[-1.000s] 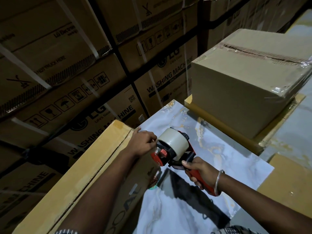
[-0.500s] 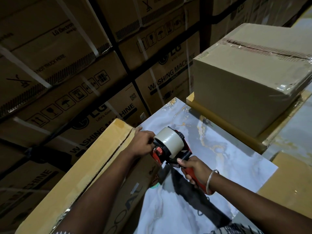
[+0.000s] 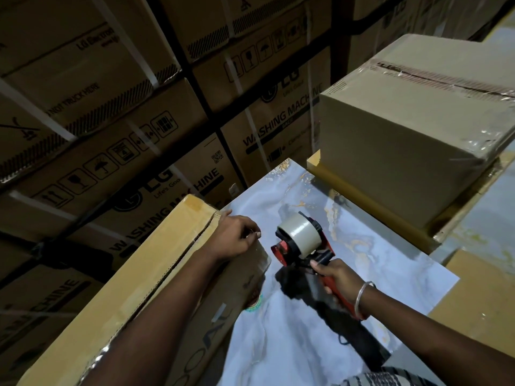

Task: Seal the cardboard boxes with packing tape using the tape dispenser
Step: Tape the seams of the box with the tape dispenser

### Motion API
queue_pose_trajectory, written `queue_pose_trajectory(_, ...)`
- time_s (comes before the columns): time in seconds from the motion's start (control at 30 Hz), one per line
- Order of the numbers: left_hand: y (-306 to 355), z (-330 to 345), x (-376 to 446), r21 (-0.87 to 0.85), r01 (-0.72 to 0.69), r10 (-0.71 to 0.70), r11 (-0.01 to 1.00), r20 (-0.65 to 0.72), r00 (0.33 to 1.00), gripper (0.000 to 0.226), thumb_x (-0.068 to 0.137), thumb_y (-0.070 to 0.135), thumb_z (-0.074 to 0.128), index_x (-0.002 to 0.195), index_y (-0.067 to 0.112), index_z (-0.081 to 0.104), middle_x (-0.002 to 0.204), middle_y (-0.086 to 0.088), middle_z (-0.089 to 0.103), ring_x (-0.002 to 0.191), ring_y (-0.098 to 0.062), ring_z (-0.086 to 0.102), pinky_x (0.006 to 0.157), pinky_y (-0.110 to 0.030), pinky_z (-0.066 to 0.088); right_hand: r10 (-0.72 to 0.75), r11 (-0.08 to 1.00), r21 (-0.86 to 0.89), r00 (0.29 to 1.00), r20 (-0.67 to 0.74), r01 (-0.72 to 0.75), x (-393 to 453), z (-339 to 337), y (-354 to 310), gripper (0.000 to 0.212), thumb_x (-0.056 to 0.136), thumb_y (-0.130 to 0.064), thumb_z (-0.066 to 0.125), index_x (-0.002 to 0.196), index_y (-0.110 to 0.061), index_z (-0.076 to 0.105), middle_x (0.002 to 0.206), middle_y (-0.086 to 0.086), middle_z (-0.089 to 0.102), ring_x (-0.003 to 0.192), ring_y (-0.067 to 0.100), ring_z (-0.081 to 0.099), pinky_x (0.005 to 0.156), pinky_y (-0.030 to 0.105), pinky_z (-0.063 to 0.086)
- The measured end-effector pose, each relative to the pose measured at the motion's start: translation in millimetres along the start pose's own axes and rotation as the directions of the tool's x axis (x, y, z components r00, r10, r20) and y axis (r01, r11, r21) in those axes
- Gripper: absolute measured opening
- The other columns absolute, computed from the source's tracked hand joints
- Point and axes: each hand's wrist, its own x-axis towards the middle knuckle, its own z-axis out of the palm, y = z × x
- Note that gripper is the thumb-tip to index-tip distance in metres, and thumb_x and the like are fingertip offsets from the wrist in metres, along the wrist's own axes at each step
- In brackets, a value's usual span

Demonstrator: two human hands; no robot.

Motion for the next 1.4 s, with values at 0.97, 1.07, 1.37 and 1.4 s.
queue_pose_trajectory(0.97, 71, 25, -15, -0.219, 0.38, -0.42, 0.899, -0.182, 0.889, 0.051, 0.075, -0.008, 0.044, 0.106, 0.032, 0.043, 0.132, 0.016, 0.064, 0.114, -0.011, 0.063, 0.122, -0.038, 0.009, -0.35, 0.285, -0.945, 0.9, -0.26, -0.162, 59, -61, 45, 0.042, 0.097, -0.064, 0.044, 0.101, -0.023, 0.051, 0.099, 0.003, 0.065, 0.088, 0.028, 0.068, 0.07, 0.038, 0.055)
queue_pose_trajectory(1.07, 73, 31, -19, -0.231, 0.385, -0.43, 0.893, -0.193, 0.882, 0.05, 0.073, -0.007, 0.046, 0.103, 0.033, 0.044, 0.121, 0.013, 0.069, 0.111, -0.01, 0.063, 0.122, -0.037, 0.011, -0.361, 0.248, -0.953, 0.896, -0.257, -0.174, 60, -61, 48, 0.039, 0.098, -0.06, 0.045, 0.104, -0.023, 0.052, 0.101, 0.002, 0.065, 0.089, 0.027, 0.067, 0.071, 0.038, 0.055)
queue_pose_trajectory(1.37, 80, 31, -16, 0.022, 0.437, -0.42, 0.899, -0.235, 0.877, 0.048, 0.084, 0.008, 0.051, 0.118, 0.04, 0.06, 0.144, 0.012, 0.055, 0.132, -0.012, 0.049, 0.121, -0.053, -0.004, -0.525, 0.531, -0.847, 0.785, -0.329, -0.001, 60, -51, 54, 0.054, 0.08, -0.031, 0.066, 0.128, -0.01, 0.054, 0.119, 0.014, 0.059, 0.107, 0.038, 0.058, 0.096, 0.05, 0.048)
queue_pose_trajectory(1.4, 80, 31, -16, 0.057, 0.442, -0.419, 0.895, -0.23, 0.878, 0.049, 0.087, 0.009, 0.049, 0.122, 0.041, 0.059, 0.154, 0.011, 0.042, 0.142, -0.012, 0.038, 0.12, -0.053, -0.008, -0.563, 0.588, -0.806, 0.75, -0.348, 0.068, 59, -47, 52, 0.061, 0.078, -0.028, 0.065, 0.133, -0.007, 0.052, 0.124, 0.017, 0.057, 0.111, 0.04, 0.056, 0.097, 0.053, 0.049)
